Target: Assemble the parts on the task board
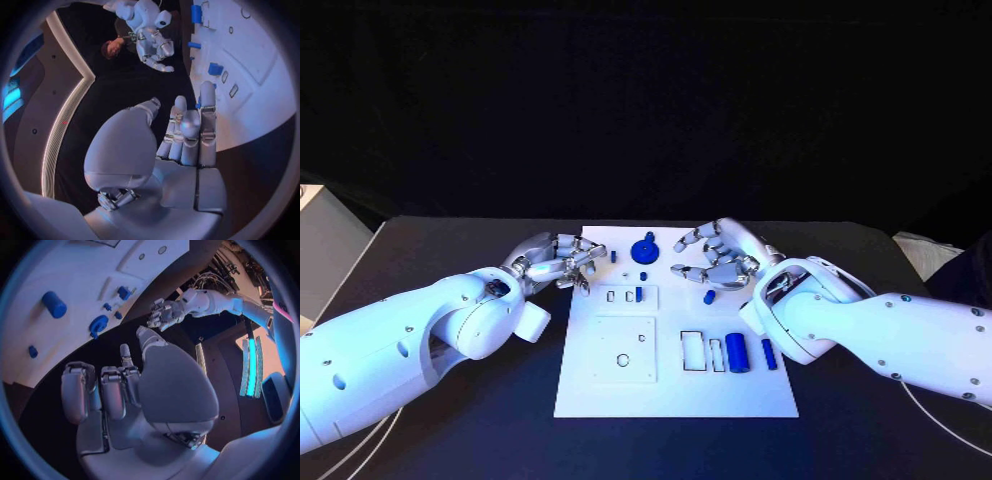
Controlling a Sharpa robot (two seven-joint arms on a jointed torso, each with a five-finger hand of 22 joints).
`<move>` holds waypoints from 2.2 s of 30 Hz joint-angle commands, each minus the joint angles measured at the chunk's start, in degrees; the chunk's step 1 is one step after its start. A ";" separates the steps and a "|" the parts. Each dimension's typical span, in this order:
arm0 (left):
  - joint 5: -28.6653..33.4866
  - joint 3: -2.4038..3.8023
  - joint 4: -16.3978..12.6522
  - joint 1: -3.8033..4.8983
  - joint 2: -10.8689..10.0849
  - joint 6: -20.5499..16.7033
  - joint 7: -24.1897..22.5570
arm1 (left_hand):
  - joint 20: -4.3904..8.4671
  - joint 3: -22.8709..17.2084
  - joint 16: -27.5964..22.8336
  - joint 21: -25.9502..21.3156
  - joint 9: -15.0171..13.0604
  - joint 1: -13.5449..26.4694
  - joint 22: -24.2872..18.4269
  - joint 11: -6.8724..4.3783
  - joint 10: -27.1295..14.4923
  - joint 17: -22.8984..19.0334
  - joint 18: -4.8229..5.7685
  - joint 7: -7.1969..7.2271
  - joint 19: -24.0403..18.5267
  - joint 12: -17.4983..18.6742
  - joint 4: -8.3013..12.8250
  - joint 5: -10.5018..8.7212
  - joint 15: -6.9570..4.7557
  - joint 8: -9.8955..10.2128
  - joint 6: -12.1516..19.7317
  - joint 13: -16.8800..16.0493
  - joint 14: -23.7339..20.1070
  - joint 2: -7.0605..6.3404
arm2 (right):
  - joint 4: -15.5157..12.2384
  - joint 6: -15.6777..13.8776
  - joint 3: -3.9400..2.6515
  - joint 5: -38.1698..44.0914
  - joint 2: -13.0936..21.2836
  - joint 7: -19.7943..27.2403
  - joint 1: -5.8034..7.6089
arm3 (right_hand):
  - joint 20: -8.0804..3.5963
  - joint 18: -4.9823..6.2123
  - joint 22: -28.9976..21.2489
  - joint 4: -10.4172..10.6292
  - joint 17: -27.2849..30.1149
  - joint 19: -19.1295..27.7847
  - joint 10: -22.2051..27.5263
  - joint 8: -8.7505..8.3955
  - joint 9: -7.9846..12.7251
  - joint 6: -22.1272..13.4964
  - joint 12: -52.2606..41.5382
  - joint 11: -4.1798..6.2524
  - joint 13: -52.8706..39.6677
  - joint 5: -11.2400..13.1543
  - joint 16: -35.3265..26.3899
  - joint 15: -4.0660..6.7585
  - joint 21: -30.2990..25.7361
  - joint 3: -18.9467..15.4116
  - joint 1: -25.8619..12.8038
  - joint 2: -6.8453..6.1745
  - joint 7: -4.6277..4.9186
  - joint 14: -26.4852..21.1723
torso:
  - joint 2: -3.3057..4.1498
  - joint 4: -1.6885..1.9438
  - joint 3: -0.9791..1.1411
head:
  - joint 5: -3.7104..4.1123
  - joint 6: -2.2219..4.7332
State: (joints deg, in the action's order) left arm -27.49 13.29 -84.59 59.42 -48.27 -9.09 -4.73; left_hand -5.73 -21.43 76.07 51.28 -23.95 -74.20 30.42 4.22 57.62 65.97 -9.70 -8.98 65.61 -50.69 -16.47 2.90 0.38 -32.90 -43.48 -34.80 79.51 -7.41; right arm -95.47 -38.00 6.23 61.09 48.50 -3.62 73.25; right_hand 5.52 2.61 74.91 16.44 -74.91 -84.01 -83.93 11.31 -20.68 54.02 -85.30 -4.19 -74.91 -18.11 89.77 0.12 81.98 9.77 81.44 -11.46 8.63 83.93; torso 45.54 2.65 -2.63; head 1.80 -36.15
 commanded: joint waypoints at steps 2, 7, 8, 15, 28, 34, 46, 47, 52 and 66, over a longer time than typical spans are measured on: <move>-11.61 0.05 0.97 1.04 1.51 1.52 13.13 | 0.48 -1.72 5.46 9.77 -1.83 1.74 11.28 -0.55 3.01 7.60 1.02 0.75 3.17 -8.58 -0.17 0.00 -0.59 -3.55 1.08 -7.53 3.84 -0.36 | 1.93 0.96 -0.16 -12.36 0.61 5.07 0.70 | -0.32 -0.38 6.55 0.07 -15.09 -2.92 -1.59 0.48 -0.13 0.40 -0.56 0.38 -11.20 -0.37 0.23 0.40 0.08 0.41 -0.27 0.16 -0.11 6.07 | -1.11 -0.11 0.69 | -0.48 -0.48; -19.03 -0.01 2.38 2.76 3.81 4.58 19.91 | 0.79 -3.83 8.62 17.02 -2.55 3.30 20.57 -1.04 8.46 12.87 2.33 1.25 6.12 -15.92 -0.17 0.01 -0.98 -5.67 1.16 -16.21 6.37 -1.21 | 4.10 1.86 -0.30 -16.26 1.03 5.62 1.59 | -0.44 -0.44 6.77 0.13 -15.09 -3.02 -1.84 0.94 -0.35 0.39 -0.79 0.49 -11.39 -0.62 0.23 0.51 0.28 0.57 -0.96 0.15 -0.22 6.07 | -1.61 -0.08 0.88 | -0.59 -0.72; -20.56 -0.04 2.77 3.15 4.37 5.31 21.14 | 0.87 -4.08 9.08 18.03 -2.61 3.76 21.96 -1.12 9.32 13.72 2.54 1.34 6.64 -16.85 -0.21 0.00 -1.06 -5.92 1.07 -17.43 6.76 -1.33 | 4.62 2.05 -0.32 -16.69 1.06 5.62 1.75 | -0.45 -0.43 6.75 0.13 -15.09 -3.02 -1.83 0.97 -0.37 0.38 -0.78 0.49 -11.38 -0.64 0.23 0.52 0.26 0.59 -1.01 0.15 -0.23 6.07 | -1.74 -0.08 0.88 | -0.60 -0.85; -27.71 -1.05 4.86 6.02 7.57 10.10 28.28 | 1.21 -5.48 10.05 20.78 -3.26 4.95 25.63 -1.68 11.70 15.55 3.08 2.01 7.90 -19.37 -0.16 0.02 -1.53 -7.42 0.19 -20.80 7.61 -1.86 | 7.68 2.85 -0.37 -17.91 1.04 5.27 2.32 | -0.52 -0.41 6.66 -0.01 -15.09 -2.99 -1.72 1.11 -0.48 -0.02 -0.68 0.53 -11.28 -1.20 0.23 0.57 0.15 0.86 -1.16 0.06 -0.24 6.07 | -2.19 -0.34 1.15 | -0.92 -1.28; -33.54 -5.65 10.39 11.62 13.25 18.94 33.16 | 1.75 -8.14 10.24 22.56 -6.22 11.10 27.69 -2.21 12.57 16.02 3.35 2.57 7.93 -20.47 -0.33 -0.02 -2.05 -10.03 1.02 -22.38 7.87 -2.36 | 10.54 3.52 -0.38 -17.73 0.32 4.44 2.47 | -0.54 -0.39 6.60 -0.04 -15.09 -2.98 -1.59 1.09 -0.52 -0.70 -0.57 0.47 -11.17 -1.53 0.23 0.55 0.09 1.01 -1.42 -0.23 -0.15 6.07 | -2.84 -0.37 1.65 | -1.31 -1.98; -33.95 -6.32 12.64 12.69 15.54 20.76 33.55 | 1.59 -8.51 10.21 22.68 -5.94 11.89 27.79 -1.88 12.03 16.01 3.36 2.20 7.81 -20.02 -0.34 -0.03 -1.80 -8.92 1.91 -21.82 7.84 -2.40 | 11.49 3.64 -0.38 -17.40 -0.13 4.16 2.48 | -0.54 -0.39 6.58 -0.04 -15.09 -2.97 -1.57 1.05 -0.52 -0.94 -0.55 0.43 -11.15 -1.64 0.23 0.54 0.06 1.08 -1.49 -0.27 -0.10 6.07 | -2.93 -0.54 1.99 | -1.36 -2.21; -33.88 -6.96 17.38 13.69 19.77 27.32 34.48 | 1.23 -8.23 10.13 22.92 -4.64 13.88 28.06 -1.45 11.32 15.93 3.39 1.74 7.70 -19.25 -0.36 -0.04 -1.41 -6.69 2.04 -20.91 7.78 -1.99 | 12.80 4.00 -0.38 -17.26 -1.00 3.51 2.48 | -0.53 -0.38 6.54 -0.02 -15.09 -2.96 -1.53 1.00 -0.53 -1.31 -0.52 0.38 -11.12 -1.78 0.23 0.50 0.01 1.18 -1.63 -0.34 -0.03 6.07 | -2.85 -0.83 2.53 | -1.29 -2.52; -33.87 -6.98 17.69 13.73 20.02 27.96 34.57 | 1.23 -8.23 10.13 22.92 -4.64 13.88 28.06 -1.45 11.32 15.93 3.39 1.74 7.70 -19.25 -0.36 -0.04 -1.41 -6.69 2.04 -20.91 7.78 -1.99 | 12.88 4.03 -0.38 -17.25 -1.05 3.47 2.48 | -0.53 -0.38 6.54 -0.02 -15.09 -2.96 -1.53 1.00 -0.53 -1.31 -0.52 0.38 -11.12 -1.78 0.23 0.50 0.01 1.18 -1.63 -0.34 -0.03 6.07 | -2.84 -0.85 2.54 | -1.29 -2.53; -33.83 -7.09 18.76 13.86 20.92 29.89 34.80 | 1.15 -8.19 9.95 22.79 -4.40 14.24 27.80 -1.37 10.07 15.57 3.33 1.66 7.49 -18.05 -0.34 -0.04 -1.34 -6.33 2.01 -19.02 7.63 -1.82 | 13.18 4.16 -0.38 -17.21 -1.25 3.32 2.48 | -0.52 -0.38 6.55 -0.01 -15.09 -2.96 -1.46 0.98 -0.53 -1.40 -0.46 0.36 -11.06 -1.80 0.23 0.49 0.01 1.20 -1.68 -0.35 -0.01 6.07 | -2.79 -0.88 2.56 | -1.30 -2.81; -33.48 -7.17 19.65 13.93 21.97 31.28 34.90 | 1.04 -8.01 9.95 22.80 -4.14 14.80 27.84 -1.33 9.69 15.62 3.33 1.65 7.38 -17.50 -0.32 -0.05 -1.26 -6.05 1.48 -18.38 7.61 -1.63 | 13.50 4.48 -0.38 -16.82 -1.77 3.20 2.49 | -0.52 -0.38 6.55 -0.01 -15.09 -2.96 -1.46 0.98 -0.53 -1.40 -0.46 0.36 -11.06 -1.80 0.23 0.49 0.01 1.20 -1.68 -0.35 -0.01 6.07 | -2.45 -0.96 2.37 | -1.19 -2.99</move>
State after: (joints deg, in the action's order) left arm -60.97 6.12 -64.97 73.25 -26.44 20.28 30.06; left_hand -4.43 -29.73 86.08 73.88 -28.14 -59.91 58.11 2.87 67.56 74.93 -7.04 -7.21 73.18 -68.23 -16.83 2.89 -1.12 -39.28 -41.73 -53.04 84.05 -9.00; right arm -82.03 -34.31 5.89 43.74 46.78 -0.45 75.72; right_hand 5.54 2.61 74.91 16.52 -74.91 -84.01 -84.13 12.19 -21.13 53.12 -85.97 -4.00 -74.90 -19.65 89.77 0.32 81.98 10.63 80.37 -11.76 8.69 84.13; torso 42.99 1.68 -0.18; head 0.59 -39.08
